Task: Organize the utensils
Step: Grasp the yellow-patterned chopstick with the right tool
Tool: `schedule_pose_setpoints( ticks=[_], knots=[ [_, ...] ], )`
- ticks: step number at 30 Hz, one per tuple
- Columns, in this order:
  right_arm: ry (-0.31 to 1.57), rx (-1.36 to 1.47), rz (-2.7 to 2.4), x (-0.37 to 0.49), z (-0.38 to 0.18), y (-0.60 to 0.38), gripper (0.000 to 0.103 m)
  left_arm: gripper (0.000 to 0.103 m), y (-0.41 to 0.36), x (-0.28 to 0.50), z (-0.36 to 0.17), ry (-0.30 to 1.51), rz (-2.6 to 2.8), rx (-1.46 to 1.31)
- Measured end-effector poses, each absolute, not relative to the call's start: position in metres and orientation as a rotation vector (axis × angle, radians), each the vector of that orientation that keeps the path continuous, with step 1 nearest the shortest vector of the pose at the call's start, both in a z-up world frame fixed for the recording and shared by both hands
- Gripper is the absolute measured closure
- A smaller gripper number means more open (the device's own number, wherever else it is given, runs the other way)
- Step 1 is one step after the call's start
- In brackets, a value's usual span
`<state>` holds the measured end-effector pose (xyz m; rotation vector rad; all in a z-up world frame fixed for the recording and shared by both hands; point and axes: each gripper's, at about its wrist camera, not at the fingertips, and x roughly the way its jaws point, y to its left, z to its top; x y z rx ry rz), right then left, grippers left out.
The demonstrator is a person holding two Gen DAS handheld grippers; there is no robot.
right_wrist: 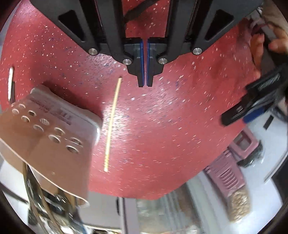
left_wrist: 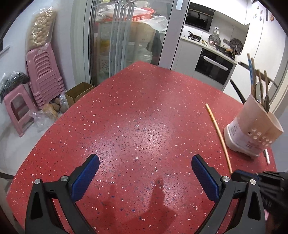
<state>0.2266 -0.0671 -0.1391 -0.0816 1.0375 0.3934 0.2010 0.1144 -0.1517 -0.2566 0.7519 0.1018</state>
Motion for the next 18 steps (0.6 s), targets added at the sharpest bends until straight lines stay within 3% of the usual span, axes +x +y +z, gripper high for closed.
schedule_pose_setpoints(
  ticks=[10,12,13,15,18],
  knots=[
    [1.091,-0.029,0.291,0.262,-0.160,-0.078,0.096,0.000,0.125,0.195,-0.152,0.739,0.108,-0.262],
    [1.080,-0.030,0.283,0.265,-0.160,-0.072,0.085,0.000,0.126,0.194,-0.152,0.736,0.105,-0.264],
    [1.077,-0.031,0.281,0.266,-0.160,-0.070,0.070,0.000,0.126,0.194,-0.152,0.736,0.104,-0.265],
    [1.072,-0.037,0.267,0.269,-0.159,-0.066,0.055,0.000,0.127,0.193,-0.152,0.735,0.103,-0.266],
    [1.066,-0.043,0.261,0.268,-0.160,-0.064,0.059,0.000,0.129,0.192,-0.153,0.735,0.105,-0.271]
  ],
)
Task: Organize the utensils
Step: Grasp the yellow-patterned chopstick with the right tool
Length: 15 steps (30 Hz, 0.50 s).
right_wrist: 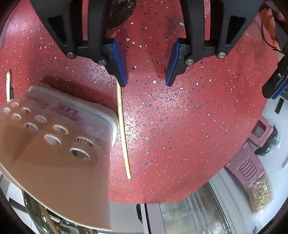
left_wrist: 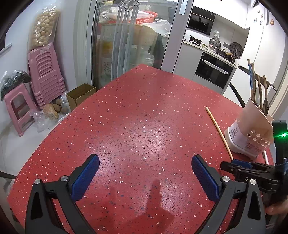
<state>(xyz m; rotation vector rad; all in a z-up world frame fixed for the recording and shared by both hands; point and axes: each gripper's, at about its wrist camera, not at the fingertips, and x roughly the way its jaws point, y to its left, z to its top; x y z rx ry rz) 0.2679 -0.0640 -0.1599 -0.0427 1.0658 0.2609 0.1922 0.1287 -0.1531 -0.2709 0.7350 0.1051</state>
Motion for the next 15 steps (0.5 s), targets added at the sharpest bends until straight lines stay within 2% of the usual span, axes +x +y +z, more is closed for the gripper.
schedule_pose_setpoints(
  ticks=[1,3,6,8,15],
  knots=[
    [1.066,-0.044,0.255,0.270,-0.160,-0.061,0.068,0.000,0.129,0.192,-0.154,0.737,0.105,-0.271],
    [1.076,-0.018,0.274,0.268,-0.158,-0.065,0.078,0.000,0.128,0.192,-0.155,0.741,0.105,-0.268],
    [1.016,-0.055,0.282,0.257,-0.143,-0.071,0.077,0.000,0.127,0.191,-0.155,0.737,0.103,-0.263],
    [0.999,-0.077,0.283,0.256,-0.138,-0.077,0.072,0.000,0.127,0.190,-0.154,0.732,0.101,-0.269],
    [1.076,-0.033,0.265,0.269,-0.156,-0.089,0.070,0.000,0.123,0.190,-0.156,0.738,0.088,-0.264]
  ],
)
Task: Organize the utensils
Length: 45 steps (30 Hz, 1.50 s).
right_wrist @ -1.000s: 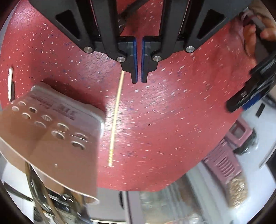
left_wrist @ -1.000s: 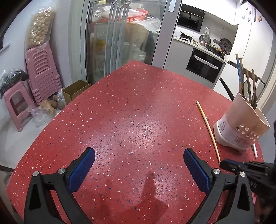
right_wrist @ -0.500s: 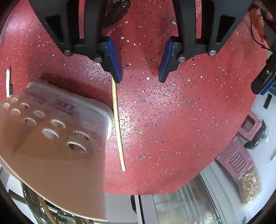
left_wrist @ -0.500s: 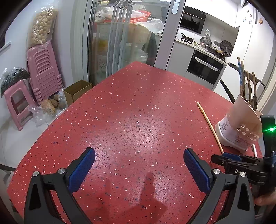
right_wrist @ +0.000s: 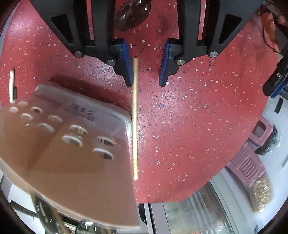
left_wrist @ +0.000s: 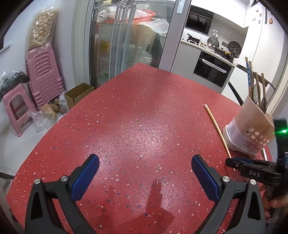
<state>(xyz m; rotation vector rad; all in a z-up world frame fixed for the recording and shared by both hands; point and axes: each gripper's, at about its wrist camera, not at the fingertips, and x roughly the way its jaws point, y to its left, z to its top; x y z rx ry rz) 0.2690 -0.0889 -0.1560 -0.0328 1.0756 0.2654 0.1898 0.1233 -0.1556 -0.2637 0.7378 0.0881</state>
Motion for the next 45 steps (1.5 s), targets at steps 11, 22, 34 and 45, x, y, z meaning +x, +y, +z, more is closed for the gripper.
schedule_pose_setpoints(
  ticks=[11,22,34,45],
  knots=[
    [1.081,-0.058,0.367,0.245,-0.154,-0.087,0.099,0.000,0.119,0.189,-0.160,0.758,0.089,-0.240],
    [1.184,-0.043,0.552,0.160,-0.162,-0.090,0.099,0.000,0.094,0.193,-0.166,0.815,0.048,-0.214],
    [1.195,0.124,0.330,0.154,-0.164,-0.141,0.063,0.000,0.047,0.213,-0.178,0.971,0.012,-0.225],
    [1.205,0.121,0.161,0.172,-0.176,-0.112,0.063,0.000,0.032,0.225,-0.179,1.029,0.036,-0.271]
  ],
)
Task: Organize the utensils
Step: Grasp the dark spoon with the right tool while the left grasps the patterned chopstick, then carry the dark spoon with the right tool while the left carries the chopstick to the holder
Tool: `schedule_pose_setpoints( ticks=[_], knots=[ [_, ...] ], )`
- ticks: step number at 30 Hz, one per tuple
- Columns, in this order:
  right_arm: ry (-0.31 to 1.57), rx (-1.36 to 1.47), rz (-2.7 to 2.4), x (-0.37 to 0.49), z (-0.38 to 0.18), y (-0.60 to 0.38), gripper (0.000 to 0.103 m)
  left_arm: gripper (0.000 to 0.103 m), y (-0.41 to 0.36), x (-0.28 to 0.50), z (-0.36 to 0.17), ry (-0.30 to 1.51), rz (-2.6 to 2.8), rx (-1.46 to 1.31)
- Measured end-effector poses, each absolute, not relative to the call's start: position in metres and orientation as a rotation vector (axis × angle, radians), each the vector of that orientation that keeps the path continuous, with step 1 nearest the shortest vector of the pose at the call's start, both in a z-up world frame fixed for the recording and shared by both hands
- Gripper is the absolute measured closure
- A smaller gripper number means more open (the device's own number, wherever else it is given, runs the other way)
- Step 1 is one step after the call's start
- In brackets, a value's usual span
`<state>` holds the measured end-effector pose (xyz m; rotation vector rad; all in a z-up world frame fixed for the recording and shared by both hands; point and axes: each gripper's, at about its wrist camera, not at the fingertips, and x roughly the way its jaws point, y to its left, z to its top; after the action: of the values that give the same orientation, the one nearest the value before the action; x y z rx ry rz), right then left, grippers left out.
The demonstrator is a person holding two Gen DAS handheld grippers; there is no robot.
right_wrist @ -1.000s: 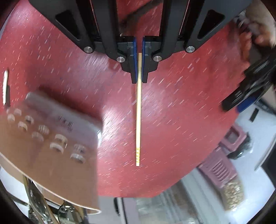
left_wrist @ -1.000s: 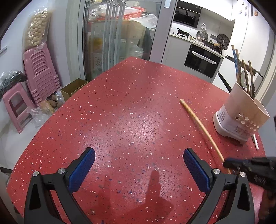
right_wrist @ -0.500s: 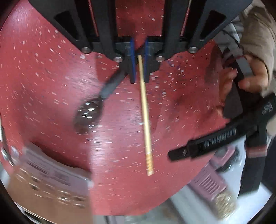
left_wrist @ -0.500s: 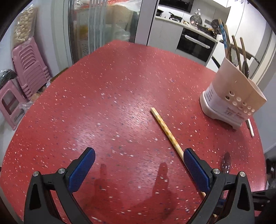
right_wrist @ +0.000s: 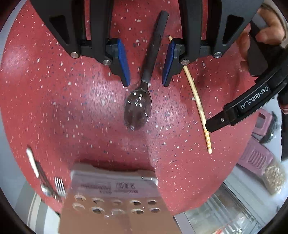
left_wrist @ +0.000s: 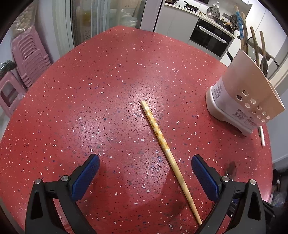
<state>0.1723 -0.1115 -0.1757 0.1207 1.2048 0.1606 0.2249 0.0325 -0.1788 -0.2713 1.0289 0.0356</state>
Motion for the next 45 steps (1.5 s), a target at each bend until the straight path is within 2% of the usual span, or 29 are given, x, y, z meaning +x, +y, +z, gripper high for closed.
schedule_pose_setpoints(
  ticks=[2,3,4,6,17,22,23,24,26,38,45],
  knots=[
    [1.197,0.062,0.149,0.176,-0.174,-0.098,0.064,0.000,0.030,0.229,-0.180,1.037,0.044,-0.269],
    [1.194,0.032,0.146,0.178,-0.174,-0.095,0.070,0.000,0.029,0.230,-0.181,1.042,0.050,-0.265],
    [1.191,0.004,0.141,0.178,-0.174,-0.091,0.080,0.000,0.027,0.231,-0.182,1.047,0.057,-0.257],
    [1.183,-0.030,0.143,0.181,-0.174,-0.092,0.091,0.000,0.023,0.234,-0.182,1.057,0.069,-0.241],
    [1.157,0.047,0.301,0.175,-0.174,-0.138,0.091,0.001,-0.010,0.263,-0.184,1.163,0.113,-0.121],
    [1.124,0.089,0.356,0.173,-0.166,-0.167,0.091,0.020,-0.024,0.273,-0.176,1.215,0.061,-0.091],
    [1.110,0.101,0.370,0.173,-0.163,-0.172,0.091,0.035,-0.027,0.276,-0.173,1.216,0.043,-0.082],
    [1.097,0.112,0.381,0.172,-0.160,-0.177,0.091,0.063,-0.034,0.276,-0.169,1.209,0.019,-0.060],
    [1.071,0.134,0.406,0.167,-0.150,-0.191,0.091,0.070,-0.045,0.277,-0.170,1.206,-0.010,-0.051],
    [0.904,0.210,0.500,0.148,-0.110,-0.237,0.091,0.071,-0.047,0.225,-0.136,0.897,-0.179,-0.202],
    [0.825,0.224,0.502,0.150,-0.082,-0.239,0.091,0.071,-0.037,0.215,-0.083,0.726,-0.199,-0.248]
  ],
)
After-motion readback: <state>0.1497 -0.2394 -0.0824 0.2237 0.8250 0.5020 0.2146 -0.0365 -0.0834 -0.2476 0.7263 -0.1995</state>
